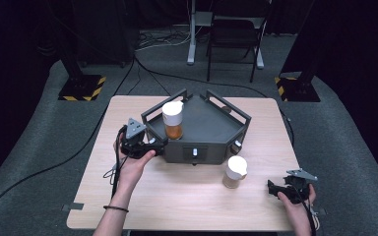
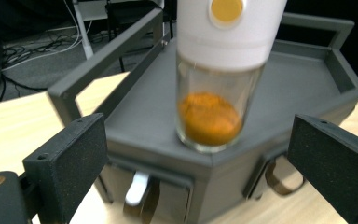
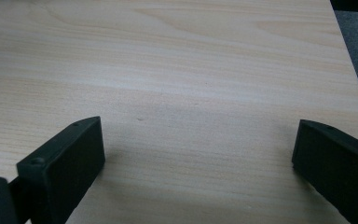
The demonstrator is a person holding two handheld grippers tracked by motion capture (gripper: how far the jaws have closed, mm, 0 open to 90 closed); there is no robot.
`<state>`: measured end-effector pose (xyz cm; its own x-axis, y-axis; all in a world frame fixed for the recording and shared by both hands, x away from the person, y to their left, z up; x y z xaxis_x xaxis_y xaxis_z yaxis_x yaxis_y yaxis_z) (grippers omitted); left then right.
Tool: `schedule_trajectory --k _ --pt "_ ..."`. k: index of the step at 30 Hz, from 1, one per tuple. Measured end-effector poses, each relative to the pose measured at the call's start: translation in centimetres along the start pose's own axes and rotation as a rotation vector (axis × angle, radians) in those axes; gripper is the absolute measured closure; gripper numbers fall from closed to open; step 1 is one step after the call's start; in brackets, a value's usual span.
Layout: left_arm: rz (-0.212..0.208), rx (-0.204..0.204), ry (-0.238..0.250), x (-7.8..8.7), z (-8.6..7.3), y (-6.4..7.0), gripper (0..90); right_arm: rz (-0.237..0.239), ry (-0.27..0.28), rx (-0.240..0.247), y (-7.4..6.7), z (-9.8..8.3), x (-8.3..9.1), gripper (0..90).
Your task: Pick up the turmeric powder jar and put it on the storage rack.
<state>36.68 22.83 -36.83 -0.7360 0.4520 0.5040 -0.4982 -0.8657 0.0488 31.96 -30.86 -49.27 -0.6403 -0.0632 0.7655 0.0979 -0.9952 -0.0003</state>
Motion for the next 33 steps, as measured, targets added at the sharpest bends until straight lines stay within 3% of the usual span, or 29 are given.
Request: schedule_trajectory --k 16,27,33 --pt "-0.018 0.079 -0.04 1.1 -7.0 -2.4 4.0 -0.001 0.0 -0.001 0.0 0.0 0.0 1.5" --pt "-0.012 0.103 -0.073 1.6 -10.2 -3.2 4.1 0.0 0.0 0.001 0.0 0.0 0.0 1.5" --pt "-0.017 0.141 -0.086 1.4 -11.9 -3.6 4.6 0.0 0.0 0.001 0.0 0.0 0.0 1.5"
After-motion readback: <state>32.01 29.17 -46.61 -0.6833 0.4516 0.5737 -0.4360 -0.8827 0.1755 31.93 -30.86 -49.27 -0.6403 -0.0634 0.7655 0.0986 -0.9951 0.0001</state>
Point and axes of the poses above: each handheld gripper's, and its own axes: x roughly backward along the jaws, z roughly out of its top, y roughly to its right, the point moved 9 cm from there along -x, roughly forward along the jaws, and after that the axes turned 7 degrees about -y, right-handed, at the moved point
